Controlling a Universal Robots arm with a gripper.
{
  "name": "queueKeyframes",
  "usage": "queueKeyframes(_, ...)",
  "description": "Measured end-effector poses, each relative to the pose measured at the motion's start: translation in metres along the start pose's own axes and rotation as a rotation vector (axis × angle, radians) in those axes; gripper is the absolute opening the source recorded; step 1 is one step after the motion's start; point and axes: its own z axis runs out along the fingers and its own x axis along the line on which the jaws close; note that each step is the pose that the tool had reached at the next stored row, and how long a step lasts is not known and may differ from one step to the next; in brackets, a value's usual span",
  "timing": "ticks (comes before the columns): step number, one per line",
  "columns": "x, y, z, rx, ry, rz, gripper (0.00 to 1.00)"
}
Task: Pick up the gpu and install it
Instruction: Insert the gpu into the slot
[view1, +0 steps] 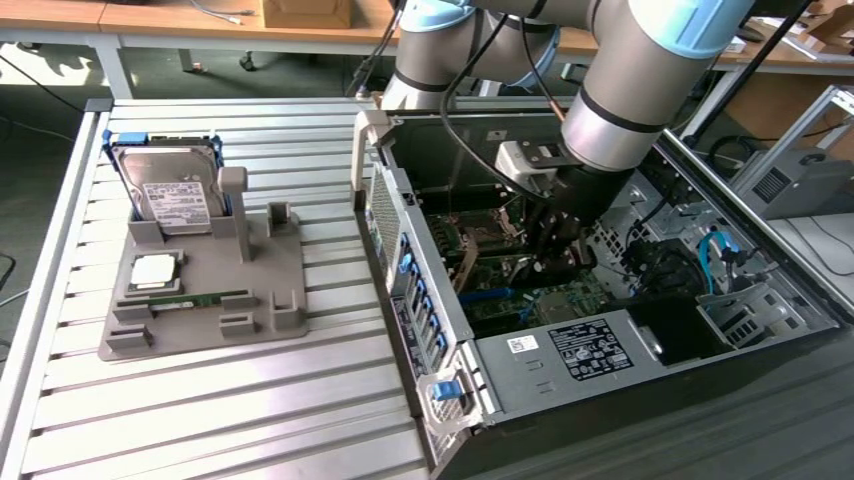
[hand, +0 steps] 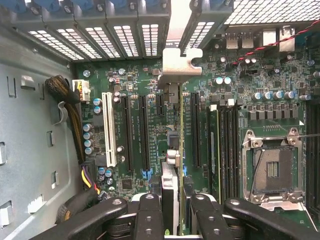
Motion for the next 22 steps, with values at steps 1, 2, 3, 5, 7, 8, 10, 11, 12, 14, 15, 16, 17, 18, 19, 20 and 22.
queueKeyframes(1, 0.0, 0.0004, 0.0, 0.0, 0.0, 0.0, 0.27)
queueKeyframes(2, 0.0, 0.0007, 0.0, 0.0, 0.0, 0.0, 0.27)
queueKeyframes(3, 0.0, 0.0011, 0.0, 0.0002, 0.0001, 0.0, 0.27)
queueKeyframes(5, 0.0, 0.0025, 0.0, 0.0008, 0.0, 0.0, 0.27)
queueKeyframes(7, 0.0, 0.0048, 0.0, 0.0019, -0.0001, 0.0, 0.27)
queueKeyframes(8, 0.0, 0.0061, 0.0, 0.0024, 0.0, 0.0, 0.27)
queueKeyframes(10, 0.001, 0.0099, 0.0, 0.0039, -0.0002, 0.0, 0.27)
queueKeyframes(11, 0.001, 0.0111, 0.0, 0.0043, -0.0002, 0.0, 0.27)
queueKeyframes(12, 0.001, 0.012, 0.0, 0.0045, -0.0002, 0.0, 0.27)
queueKeyframes(14, 0.001, 0.0129, 0.0, 0.0047, -0.0002, 0.0, 0.27)
queueKeyframes(15, 0.001, 0.0132, 0.0, 0.0047, -0.0002, 0.0, 0.27)
queueKeyframes(16, 0.0, 0.0133, 0.0, 0.0048, -0.0002, 0.0, 0.27)
queueKeyframes(17, 0.0, 0.0136, 0.0, 0.0047, 0.0003, 0.0, 0.27)
queueKeyframes(18, -0.001, 0.0138, 0.0, 0.0048, 0.0013, 0.0, 0.27)
queueKeyframes(19, -0.003, 0.0141, 0.0001, 0.0049, 0.0023, 0.0, 0.27)
queueKeyframes(20, -0.004, 0.0148, 0.0001, 0.0049, 0.0031, 0.0, 0.27)
queueKeyframes(22, -0.006, 0.0184, 0.0001, 0.0049, 0.0033, 0.0, 0.27)
